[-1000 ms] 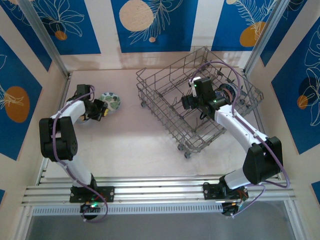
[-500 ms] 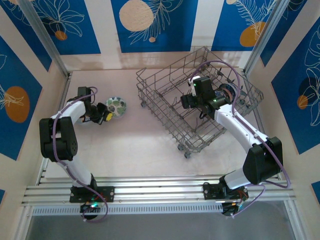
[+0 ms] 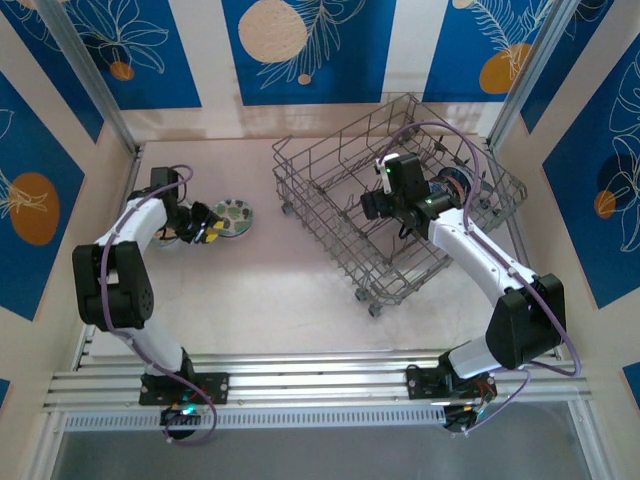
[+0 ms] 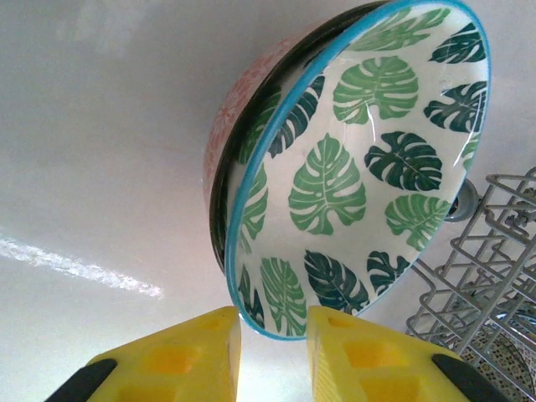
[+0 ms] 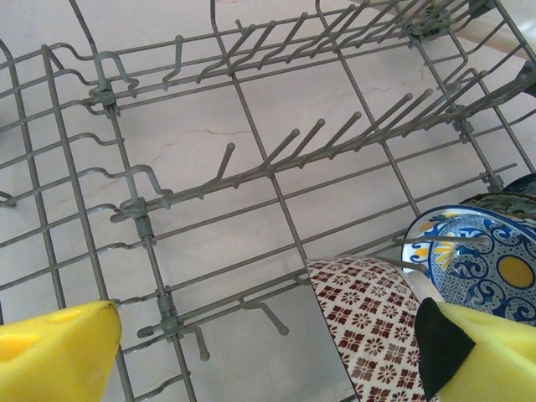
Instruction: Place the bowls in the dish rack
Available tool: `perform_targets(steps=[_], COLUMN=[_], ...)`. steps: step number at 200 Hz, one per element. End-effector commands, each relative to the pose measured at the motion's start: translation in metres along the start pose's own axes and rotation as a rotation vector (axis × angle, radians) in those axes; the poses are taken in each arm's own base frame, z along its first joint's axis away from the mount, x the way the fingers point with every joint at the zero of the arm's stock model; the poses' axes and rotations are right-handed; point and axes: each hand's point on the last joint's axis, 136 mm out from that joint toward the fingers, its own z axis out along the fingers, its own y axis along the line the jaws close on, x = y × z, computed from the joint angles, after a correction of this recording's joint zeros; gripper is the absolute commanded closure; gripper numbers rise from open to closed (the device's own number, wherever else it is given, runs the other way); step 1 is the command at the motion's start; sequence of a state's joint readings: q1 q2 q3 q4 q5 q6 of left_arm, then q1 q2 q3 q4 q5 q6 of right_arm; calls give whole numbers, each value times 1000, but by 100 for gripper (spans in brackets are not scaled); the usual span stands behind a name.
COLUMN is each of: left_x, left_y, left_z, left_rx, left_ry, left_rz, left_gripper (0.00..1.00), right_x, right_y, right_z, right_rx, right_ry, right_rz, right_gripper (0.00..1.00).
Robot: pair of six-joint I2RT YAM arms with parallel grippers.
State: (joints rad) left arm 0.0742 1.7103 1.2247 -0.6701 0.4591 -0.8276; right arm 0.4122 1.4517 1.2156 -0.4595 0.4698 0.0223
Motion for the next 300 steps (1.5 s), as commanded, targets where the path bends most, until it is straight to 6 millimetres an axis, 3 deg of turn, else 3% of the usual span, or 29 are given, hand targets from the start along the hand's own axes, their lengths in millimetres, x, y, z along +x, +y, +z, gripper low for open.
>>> perform_targets(steps=[1, 82, 141, 198, 300], left_x=[6, 13, 5, -2, -6], left_y=[1, 13, 11, 7, 0], left_z=[-7, -1, 7, 14, 16], left_rx=[-32, -44, -50, -47, -42], left_ry=[5, 21, 17, 19, 15], left_rz=[36, 18, 6, 6, 17], left_gripper=[72, 66, 66, 71, 88], right_x=[-17, -12, -11, -7, -6], right_y=[5, 7, 8, 8, 10], right_z=[-11, -8, -6, -4, -2], right_rx=[-24, -24, -24, -25, -29], right_ry=[-43, -29, -22, -14, -11], right_rz=[16, 16, 17, 22, 22], right_gripper=[8, 8, 8, 8, 8])
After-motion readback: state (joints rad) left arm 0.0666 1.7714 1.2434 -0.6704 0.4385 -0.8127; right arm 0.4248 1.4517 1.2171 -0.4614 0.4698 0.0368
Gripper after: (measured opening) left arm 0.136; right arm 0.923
